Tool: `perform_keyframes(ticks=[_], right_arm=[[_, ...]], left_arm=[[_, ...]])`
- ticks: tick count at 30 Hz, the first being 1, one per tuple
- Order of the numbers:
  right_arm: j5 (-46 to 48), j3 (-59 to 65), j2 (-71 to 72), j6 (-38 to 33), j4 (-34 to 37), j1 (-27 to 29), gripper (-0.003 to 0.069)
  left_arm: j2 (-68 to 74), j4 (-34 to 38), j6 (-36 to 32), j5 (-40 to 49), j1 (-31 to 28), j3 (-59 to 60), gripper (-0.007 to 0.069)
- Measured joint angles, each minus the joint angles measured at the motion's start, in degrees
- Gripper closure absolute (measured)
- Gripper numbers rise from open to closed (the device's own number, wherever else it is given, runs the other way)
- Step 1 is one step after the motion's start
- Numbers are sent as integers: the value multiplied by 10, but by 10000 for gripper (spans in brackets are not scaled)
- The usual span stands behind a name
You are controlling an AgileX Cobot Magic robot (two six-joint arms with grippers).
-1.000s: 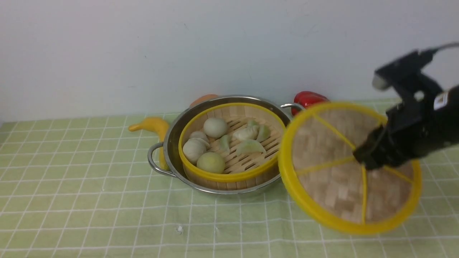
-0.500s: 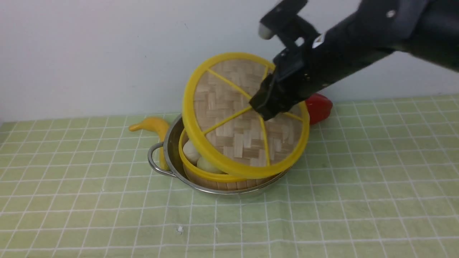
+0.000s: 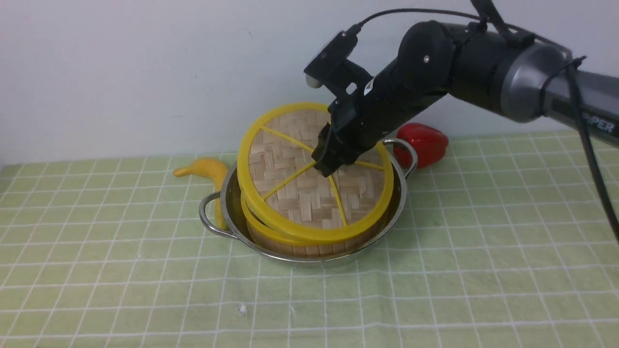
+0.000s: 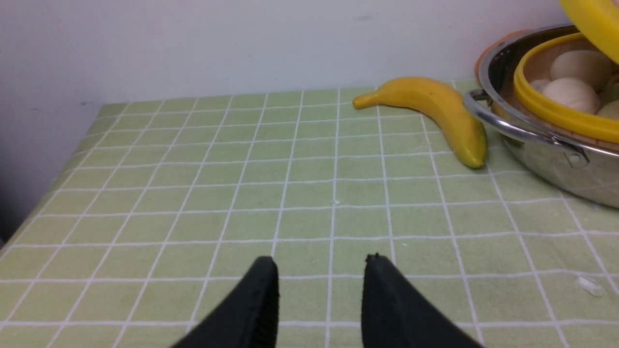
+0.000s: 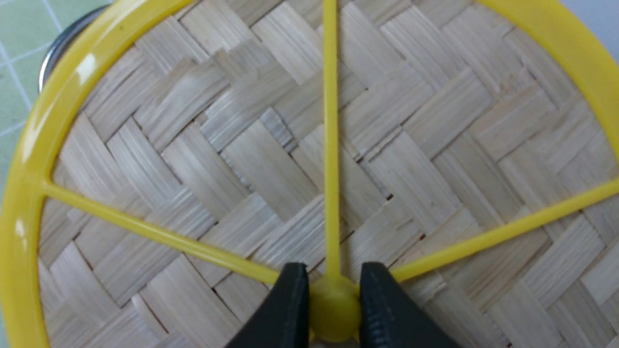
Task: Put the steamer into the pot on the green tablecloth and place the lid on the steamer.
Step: 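Place the bamboo steamer lid onto the steamer basket in the pot with the right gripper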
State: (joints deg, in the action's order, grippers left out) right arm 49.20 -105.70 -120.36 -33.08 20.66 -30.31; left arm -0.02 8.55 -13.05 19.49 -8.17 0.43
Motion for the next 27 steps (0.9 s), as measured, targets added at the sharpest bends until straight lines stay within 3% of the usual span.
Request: perform_keyframes(ticks=[27], right_arm=[[-41, 0, -1, -17, -6, 0, 511]], left_arm=[[0, 0, 0, 0, 0, 0, 382]])
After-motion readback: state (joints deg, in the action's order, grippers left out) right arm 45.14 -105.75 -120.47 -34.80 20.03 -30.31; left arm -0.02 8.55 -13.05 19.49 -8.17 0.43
